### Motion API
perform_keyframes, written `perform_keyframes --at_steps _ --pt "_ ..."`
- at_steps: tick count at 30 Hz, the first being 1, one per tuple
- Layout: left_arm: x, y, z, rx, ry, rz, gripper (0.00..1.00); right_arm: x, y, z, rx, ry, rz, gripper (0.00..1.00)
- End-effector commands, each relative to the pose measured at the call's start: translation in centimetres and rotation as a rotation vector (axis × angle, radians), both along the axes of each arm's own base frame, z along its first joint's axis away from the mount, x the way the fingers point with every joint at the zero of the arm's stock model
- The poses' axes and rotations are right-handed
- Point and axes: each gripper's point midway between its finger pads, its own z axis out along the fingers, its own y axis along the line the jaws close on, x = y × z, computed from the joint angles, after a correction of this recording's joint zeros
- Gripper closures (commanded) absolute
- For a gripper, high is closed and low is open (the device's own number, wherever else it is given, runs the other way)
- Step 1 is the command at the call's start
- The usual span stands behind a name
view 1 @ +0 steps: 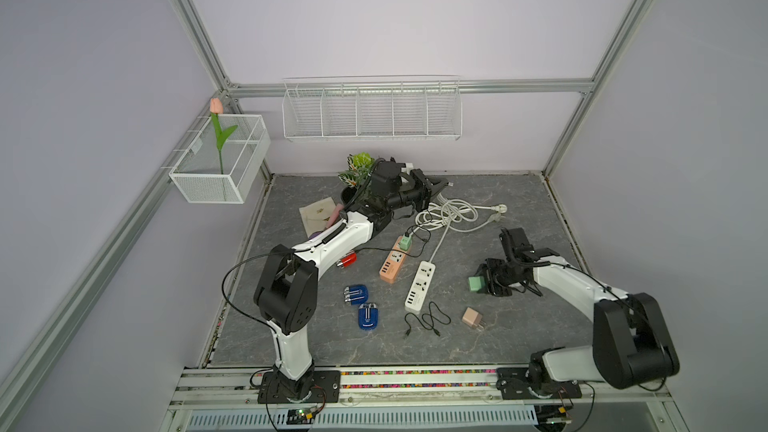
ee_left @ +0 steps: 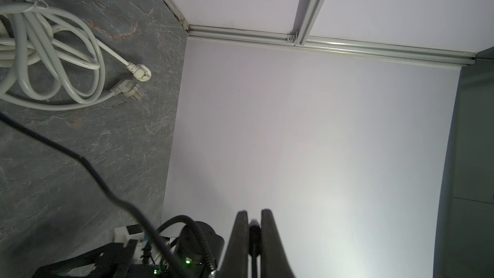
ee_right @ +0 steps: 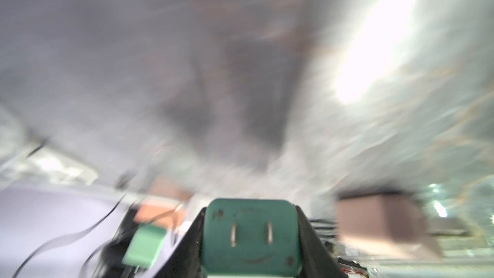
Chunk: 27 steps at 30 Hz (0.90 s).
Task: Charge the electric shaver
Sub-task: Pick up the plug from the center of the board.
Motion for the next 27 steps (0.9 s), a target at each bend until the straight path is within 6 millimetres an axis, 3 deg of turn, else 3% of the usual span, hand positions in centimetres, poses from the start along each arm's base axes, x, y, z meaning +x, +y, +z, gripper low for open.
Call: perform_keyframes --at_steps 1,5,10,13,27 --pt "0.4 0.1 0.9 -0.008 0.023 0.022 1.0 5.8 -0.8 7.1 -0.018 -0.369 -0.009 0.87" --pt "1.1 0.1 0.8 -0.023 0.067 0.051 1.0 9.9 0.5 13.2 0.054 -0.761 0.033 0.87" --pt "1.7 0.3 0.7 -0.014 0.113 0.1 1.0 11.8 1.9 18.0 0.164 -1.064 0.044 0.9" --pt "1.8 0.1 0.6 -0.02 0.122 0.119 1.0 12.6 2.4 19.9 0.231 -1.161 0.013 0.91" --pt "2.4 -1.4 -0.3 -0.057 0.074 0.157 1.0 15.0 4.7 21.7 0.41 -1.237 -0.145 0.93"
